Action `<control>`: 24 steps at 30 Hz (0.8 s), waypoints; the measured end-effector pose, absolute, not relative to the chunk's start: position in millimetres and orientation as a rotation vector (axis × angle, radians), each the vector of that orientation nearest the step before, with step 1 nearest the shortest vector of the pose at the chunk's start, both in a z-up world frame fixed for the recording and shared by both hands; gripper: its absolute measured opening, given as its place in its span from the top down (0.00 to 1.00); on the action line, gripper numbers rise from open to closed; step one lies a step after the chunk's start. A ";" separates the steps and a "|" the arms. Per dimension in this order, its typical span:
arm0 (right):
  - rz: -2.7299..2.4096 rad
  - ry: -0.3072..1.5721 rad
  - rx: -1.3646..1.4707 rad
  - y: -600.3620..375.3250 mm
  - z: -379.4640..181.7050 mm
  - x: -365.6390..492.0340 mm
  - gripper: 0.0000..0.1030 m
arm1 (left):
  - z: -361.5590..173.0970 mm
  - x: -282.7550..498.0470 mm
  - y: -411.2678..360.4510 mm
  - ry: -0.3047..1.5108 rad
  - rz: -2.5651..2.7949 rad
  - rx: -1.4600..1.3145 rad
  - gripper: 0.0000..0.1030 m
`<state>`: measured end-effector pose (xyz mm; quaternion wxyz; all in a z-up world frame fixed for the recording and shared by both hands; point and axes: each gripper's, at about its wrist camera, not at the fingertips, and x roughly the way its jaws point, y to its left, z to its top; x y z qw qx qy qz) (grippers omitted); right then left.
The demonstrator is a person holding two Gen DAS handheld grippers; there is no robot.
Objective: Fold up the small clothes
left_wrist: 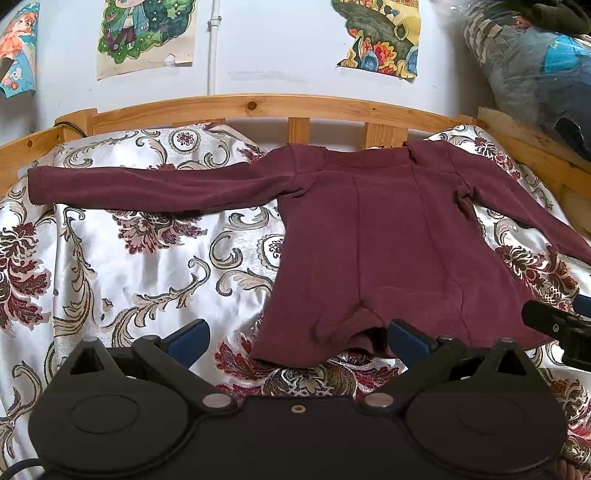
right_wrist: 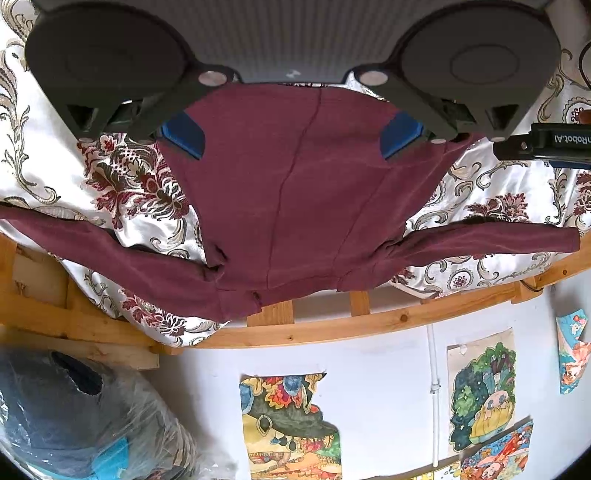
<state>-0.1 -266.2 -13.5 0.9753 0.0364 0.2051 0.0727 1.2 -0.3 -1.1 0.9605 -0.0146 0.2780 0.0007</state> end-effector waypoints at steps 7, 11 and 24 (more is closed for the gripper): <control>0.140 0.433 0.084 -269.1 -14.9 2.9 0.00 | -2.4 3.0 0.1 0.577 0.001 -0.031 0.01; 0.136 0.450 0.093 -271.0 -16.2 5.6 0.00 | -3.9 4.3 -0.6 0.585 -0.002 -0.026 0.01; 0.054 0.554 0.065 -277.5 -12.8 25.1 0.00 | -3.1 13.4 4.5 0.587 0.009 -0.045 0.01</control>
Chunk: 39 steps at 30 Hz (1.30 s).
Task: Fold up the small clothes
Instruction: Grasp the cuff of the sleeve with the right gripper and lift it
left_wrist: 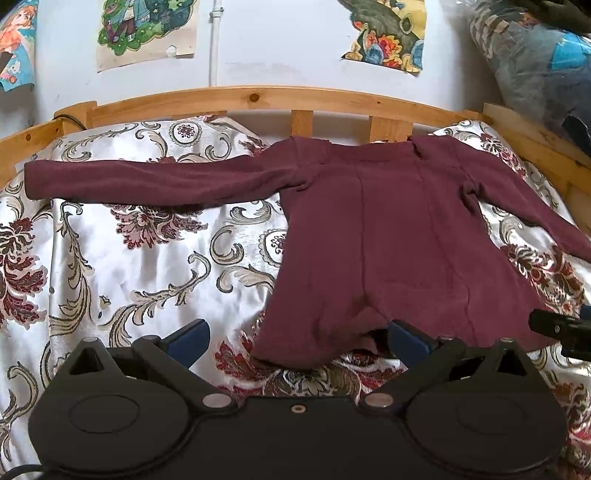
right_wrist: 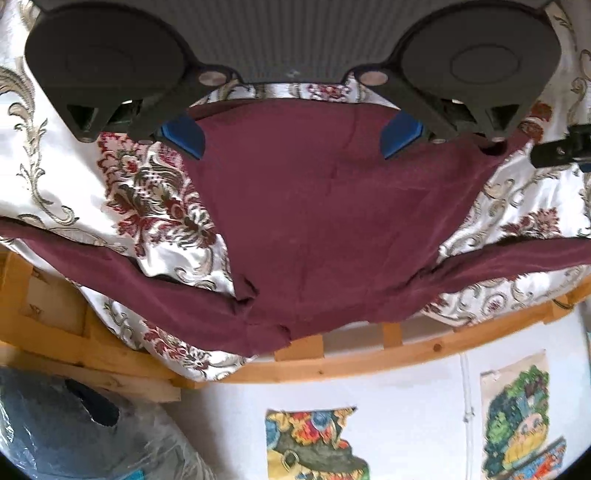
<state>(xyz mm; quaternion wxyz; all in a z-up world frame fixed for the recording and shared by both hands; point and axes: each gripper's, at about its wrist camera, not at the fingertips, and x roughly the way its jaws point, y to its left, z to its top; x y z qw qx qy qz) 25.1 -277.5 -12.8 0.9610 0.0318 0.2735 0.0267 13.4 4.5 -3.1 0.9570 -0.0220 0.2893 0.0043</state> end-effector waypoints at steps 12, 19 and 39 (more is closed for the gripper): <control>-0.051 0.592 0.006 -311.0 4.8 65.3 0.00 | 23.2 78.8 -11.9 0.530 -0.029 0.045 0.01; -0.150 0.609 -0.019 -350.4 7.4 89.4 0.00 | 12.1 122.2 -30.2 0.530 -0.076 0.024 0.01; -0.449 0.497 0.350 -535.1 1.0 81.0 0.00 | -41.9 131.0 -26.3 0.624 -0.101 0.017 0.01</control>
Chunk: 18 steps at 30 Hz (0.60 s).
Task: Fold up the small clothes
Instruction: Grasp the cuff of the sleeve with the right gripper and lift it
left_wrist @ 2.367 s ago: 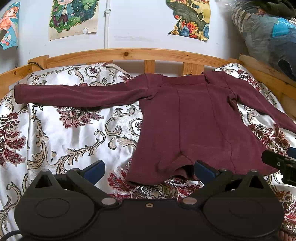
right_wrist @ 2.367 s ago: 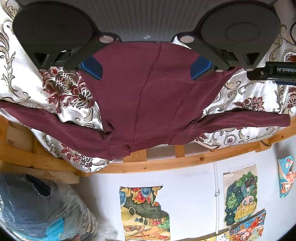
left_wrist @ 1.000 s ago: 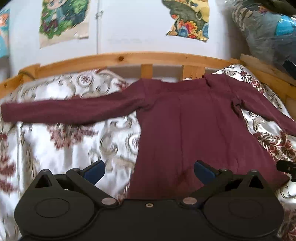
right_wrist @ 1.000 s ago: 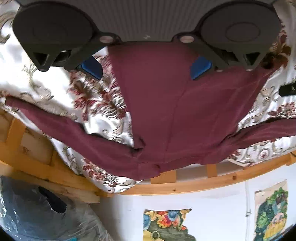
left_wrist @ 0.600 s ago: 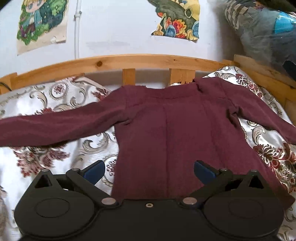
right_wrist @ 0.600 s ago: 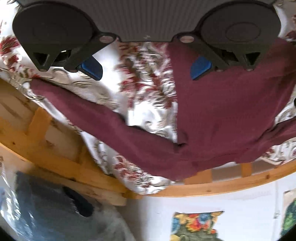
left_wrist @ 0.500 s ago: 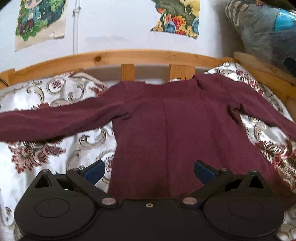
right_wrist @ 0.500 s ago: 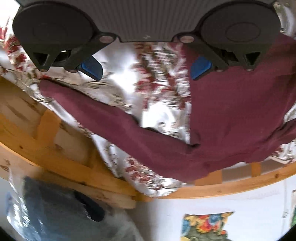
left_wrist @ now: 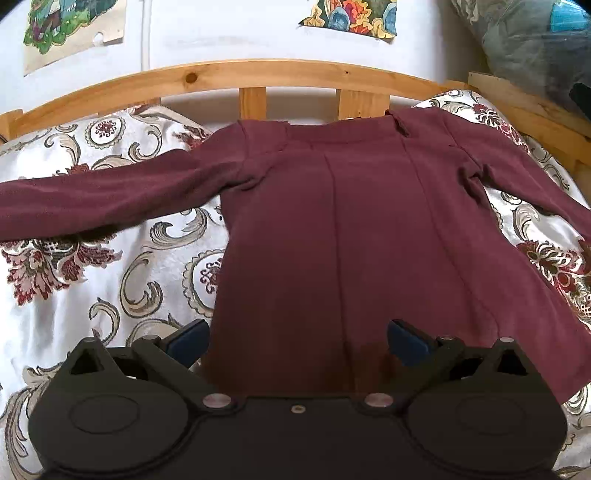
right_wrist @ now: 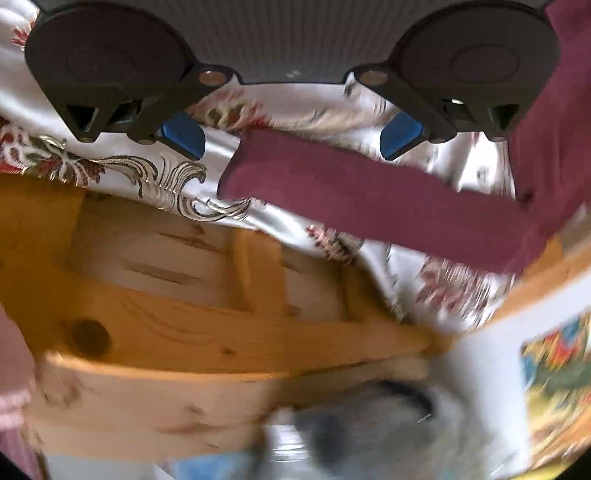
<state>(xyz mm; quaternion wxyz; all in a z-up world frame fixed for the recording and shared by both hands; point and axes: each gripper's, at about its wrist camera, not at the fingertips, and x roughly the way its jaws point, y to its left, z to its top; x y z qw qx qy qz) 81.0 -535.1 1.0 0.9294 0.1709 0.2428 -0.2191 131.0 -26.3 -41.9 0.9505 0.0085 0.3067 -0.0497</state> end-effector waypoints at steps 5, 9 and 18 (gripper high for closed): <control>-0.492 0.549 0.594 -574.8 -4.3 101.1 0.00 | -40.6 128.5 -25.6 0.628 -0.100 0.012 0.01; -0.534 0.570 0.724 -591.2 -17.7 117.4 0.16 | -34.3 126.2 -20.6 0.621 -0.100 -0.023 0.01; -0.617 0.478 0.669 -569.1 -11.8 127.1 0.89 | -20.6 127.1 1.3 0.616 -0.066 -0.127 0.01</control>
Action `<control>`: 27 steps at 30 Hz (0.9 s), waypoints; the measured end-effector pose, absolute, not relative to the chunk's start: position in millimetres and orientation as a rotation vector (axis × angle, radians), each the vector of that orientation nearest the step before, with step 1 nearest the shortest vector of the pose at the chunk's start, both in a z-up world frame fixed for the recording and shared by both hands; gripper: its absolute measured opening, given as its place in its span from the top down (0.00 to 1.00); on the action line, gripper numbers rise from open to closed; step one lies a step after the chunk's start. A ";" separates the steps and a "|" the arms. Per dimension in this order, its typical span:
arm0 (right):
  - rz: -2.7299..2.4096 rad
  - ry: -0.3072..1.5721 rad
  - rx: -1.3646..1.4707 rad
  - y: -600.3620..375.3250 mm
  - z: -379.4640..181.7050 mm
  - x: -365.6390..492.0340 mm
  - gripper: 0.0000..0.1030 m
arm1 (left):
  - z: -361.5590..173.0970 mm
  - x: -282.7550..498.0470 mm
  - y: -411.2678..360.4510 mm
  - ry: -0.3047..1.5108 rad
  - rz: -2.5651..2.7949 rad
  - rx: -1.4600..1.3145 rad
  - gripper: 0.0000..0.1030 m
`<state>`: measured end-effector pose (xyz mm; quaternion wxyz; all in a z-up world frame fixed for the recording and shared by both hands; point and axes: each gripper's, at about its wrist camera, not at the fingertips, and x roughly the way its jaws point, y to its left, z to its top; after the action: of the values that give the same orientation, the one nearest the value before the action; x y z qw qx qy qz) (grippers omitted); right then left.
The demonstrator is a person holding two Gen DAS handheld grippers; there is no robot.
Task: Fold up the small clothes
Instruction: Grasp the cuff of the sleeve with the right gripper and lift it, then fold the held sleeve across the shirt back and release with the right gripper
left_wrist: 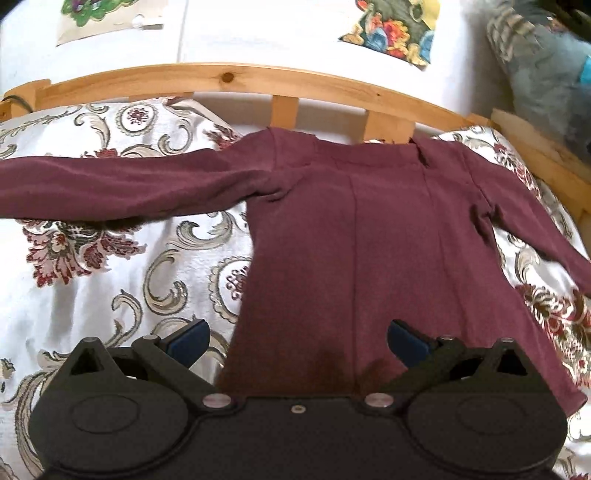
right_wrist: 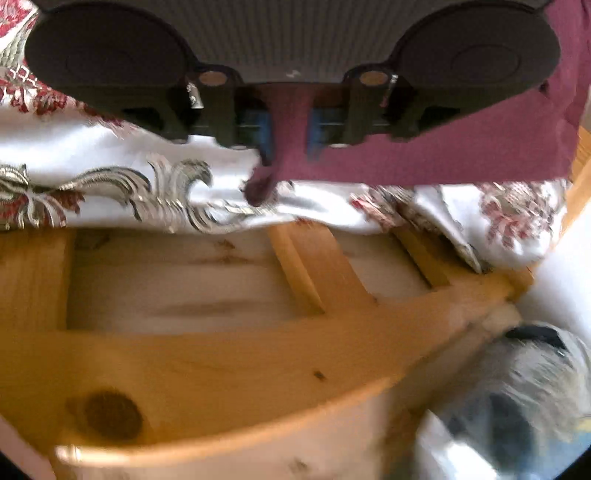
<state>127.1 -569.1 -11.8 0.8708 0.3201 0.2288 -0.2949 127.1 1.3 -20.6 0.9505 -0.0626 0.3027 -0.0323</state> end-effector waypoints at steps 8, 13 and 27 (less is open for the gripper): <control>-0.436 0.249 0.406 -493.3 68.5 150.1 0.92 | -12.0 129.9 19.6 0.593 -0.070 -0.210 0.01; -0.157 0.155 0.147 -398.3 113.3 178.7 0.92 | -7.1 131.1 27.7 0.568 -0.061 -0.230 0.01; 0.501 0.325 -0.117 -195.1 64.1 228.1 0.93 | -0.6 132.1 45.6 0.467 -0.019 -0.289 0.01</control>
<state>228.1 -195.1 64.1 0.9541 -0.0576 0.1598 0.2468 132.1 45.6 -0.6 0.9625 -0.1428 0.2304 -0.0092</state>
